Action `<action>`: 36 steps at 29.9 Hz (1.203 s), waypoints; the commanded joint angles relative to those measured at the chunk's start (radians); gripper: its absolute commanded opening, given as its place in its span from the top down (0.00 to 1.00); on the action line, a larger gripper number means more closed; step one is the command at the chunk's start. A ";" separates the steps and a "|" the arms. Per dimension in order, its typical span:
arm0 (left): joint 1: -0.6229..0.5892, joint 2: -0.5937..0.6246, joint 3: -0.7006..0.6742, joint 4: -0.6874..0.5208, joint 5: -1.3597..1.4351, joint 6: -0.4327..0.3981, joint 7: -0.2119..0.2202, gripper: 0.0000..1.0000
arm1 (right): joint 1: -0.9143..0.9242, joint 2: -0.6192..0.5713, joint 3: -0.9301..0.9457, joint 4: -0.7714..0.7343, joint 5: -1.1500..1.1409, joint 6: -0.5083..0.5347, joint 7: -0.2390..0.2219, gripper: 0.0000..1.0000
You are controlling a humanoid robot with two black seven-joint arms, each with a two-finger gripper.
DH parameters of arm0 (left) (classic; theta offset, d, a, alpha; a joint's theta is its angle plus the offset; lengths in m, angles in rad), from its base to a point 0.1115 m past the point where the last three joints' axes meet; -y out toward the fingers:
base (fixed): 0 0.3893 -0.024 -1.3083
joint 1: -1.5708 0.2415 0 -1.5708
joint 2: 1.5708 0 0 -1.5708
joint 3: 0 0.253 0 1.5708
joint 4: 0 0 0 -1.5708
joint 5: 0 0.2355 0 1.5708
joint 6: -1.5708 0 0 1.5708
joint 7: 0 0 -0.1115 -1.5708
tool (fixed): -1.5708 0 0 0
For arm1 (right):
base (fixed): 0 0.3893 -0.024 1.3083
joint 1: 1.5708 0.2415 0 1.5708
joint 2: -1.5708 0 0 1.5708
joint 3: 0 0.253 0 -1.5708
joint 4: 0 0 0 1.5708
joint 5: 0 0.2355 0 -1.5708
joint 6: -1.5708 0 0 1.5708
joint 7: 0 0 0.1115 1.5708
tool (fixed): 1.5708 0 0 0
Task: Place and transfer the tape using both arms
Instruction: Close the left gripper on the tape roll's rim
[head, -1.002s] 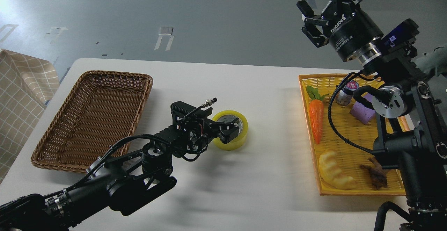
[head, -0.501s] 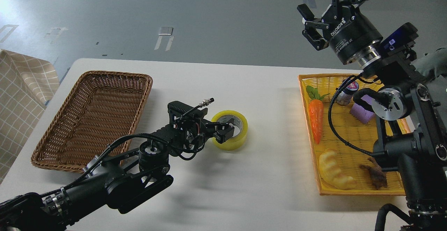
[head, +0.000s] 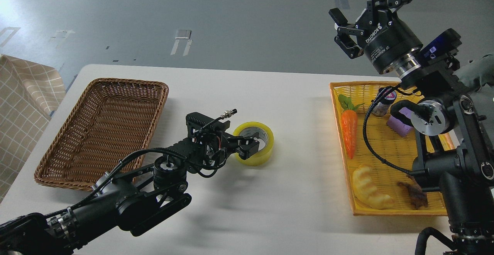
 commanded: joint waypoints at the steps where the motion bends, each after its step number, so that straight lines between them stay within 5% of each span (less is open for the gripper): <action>1: 0.003 -0.001 0.000 0.012 -0.001 -0.002 -0.001 0.03 | 0.000 0.000 0.001 0.003 0.000 0.000 0.000 0.00; 15: -0.006 0.002 0.001 0.038 0.001 -0.028 0.000 0.11 | -0.008 0.000 0.001 0.004 0.000 -0.001 0.000 0.00; 19: -0.009 -0.001 0.001 0.040 0.001 -0.044 -0.001 0.35 | -0.015 0.000 0.001 0.004 0.000 -0.003 0.000 0.00; 30: -0.016 -0.007 0.000 0.040 0.001 -0.094 0.000 0.47 | -0.038 0.000 0.001 0.003 0.000 -0.003 0.000 0.00; 31: -0.017 -0.006 0.000 0.040 0.001 -0.096 0.000 0.52 | -0.040 0.000 0.001 0.003 -0.002 -0.003 0.000 0.00; 33: -0.019 -0.006 0.000 0.040 -0.004 -0.113 0.005 0.81 | -0.043 0.000 0.001 0.003 -0.002 -0.003 0.000 0.00; 36: -0.019 -0.015 -0.002 0.040 -0.019 -0.139 0.006 1.00 | -0.044 0.000 0.001 0.003 -0.002 -0.003 0.001 0.00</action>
